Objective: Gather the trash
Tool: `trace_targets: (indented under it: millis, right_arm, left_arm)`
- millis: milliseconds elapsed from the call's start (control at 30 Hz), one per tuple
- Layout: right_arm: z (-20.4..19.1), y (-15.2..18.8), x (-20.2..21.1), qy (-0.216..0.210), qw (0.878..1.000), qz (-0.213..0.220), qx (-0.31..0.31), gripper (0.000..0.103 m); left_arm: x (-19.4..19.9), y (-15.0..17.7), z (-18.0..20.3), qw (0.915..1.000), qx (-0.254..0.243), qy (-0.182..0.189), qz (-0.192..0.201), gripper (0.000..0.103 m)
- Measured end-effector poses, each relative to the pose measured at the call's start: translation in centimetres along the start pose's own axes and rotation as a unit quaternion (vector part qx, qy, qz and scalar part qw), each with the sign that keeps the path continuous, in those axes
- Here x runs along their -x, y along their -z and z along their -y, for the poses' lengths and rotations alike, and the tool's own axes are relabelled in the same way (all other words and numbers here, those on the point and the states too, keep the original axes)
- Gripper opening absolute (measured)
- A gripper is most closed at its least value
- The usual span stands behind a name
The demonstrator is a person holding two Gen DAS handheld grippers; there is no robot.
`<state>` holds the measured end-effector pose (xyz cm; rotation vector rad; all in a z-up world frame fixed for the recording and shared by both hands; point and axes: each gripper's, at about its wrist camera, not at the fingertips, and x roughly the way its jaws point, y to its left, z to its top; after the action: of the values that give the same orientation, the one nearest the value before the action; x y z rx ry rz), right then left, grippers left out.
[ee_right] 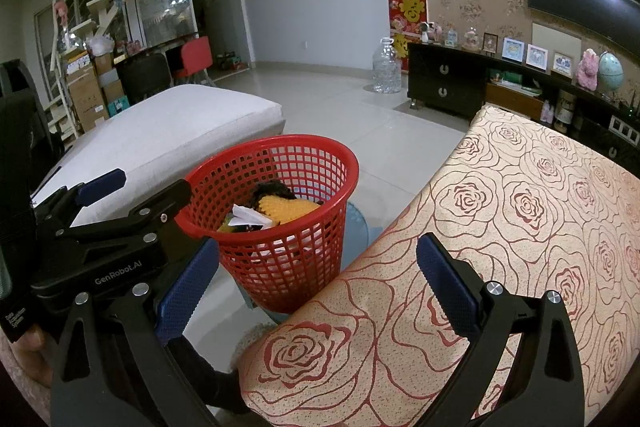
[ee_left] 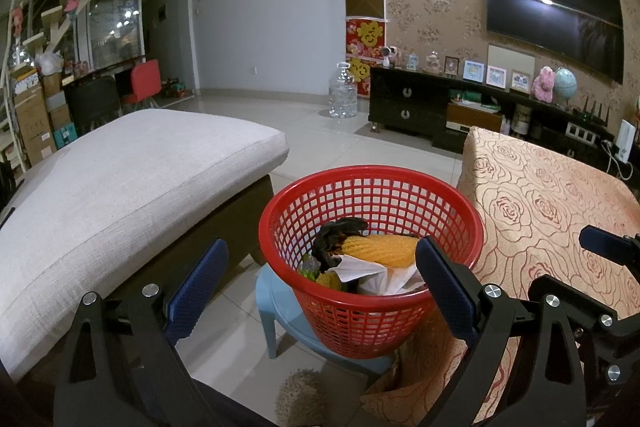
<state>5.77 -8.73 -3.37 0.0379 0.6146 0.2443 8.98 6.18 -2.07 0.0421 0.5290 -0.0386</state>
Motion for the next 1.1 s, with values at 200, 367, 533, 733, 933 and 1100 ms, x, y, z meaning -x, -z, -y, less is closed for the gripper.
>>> trace_targets:
  millis: [200, 367, 533, 733, 933, 1100]
  right_arm:
    - [-0.01, -0.03, 0.0, -0.001, 1.0, 0.0, 0.0, 0.096]
    - [-0.04, 0.22, -0.11, -0.002, 1.0, -0.002, 0.002, 0.096]
    - [-0.04, 0.13, -0.09, -0.002, 1.0, -0.001, 0.002, 0.096]
    - [-0.05, 0.11, -0.08, -0.002, 1.0, -0.001, 0.002, 0.096]
    - [-0.08, 0.16, -0.08, -0.002, 1.0, -0.002, 0.002, 0.096]
    - [-0.08, 0.13, -0.09, -0.002, 1.0, -0.003, 0.002, 0.096]
  left_arm:
    - [-0.01, -0.02, -0.03, 1.0, 0.0, 0.0, 0.0, 0.092]
    - [0.0, -0.05, -0.03, 1.0, 0.0, 0.0, 0.0, 0.092]
    - [0.0, -0.06, -0.05, 1.0, 0.0, 0.0, 0.0, 0.091]
    - [-0.12, 0.15, -0.04, 1.0, 0.001, -0.002, 0.0, 0.092]
    - [-0.12, 0.17, -0.07, 1.0, 0.001, -0.004, 0.002, 0.092]
    - [-0.06, 0.15, -0.07, 1.0, 0.001, -0.004, 0.002, 0.092]
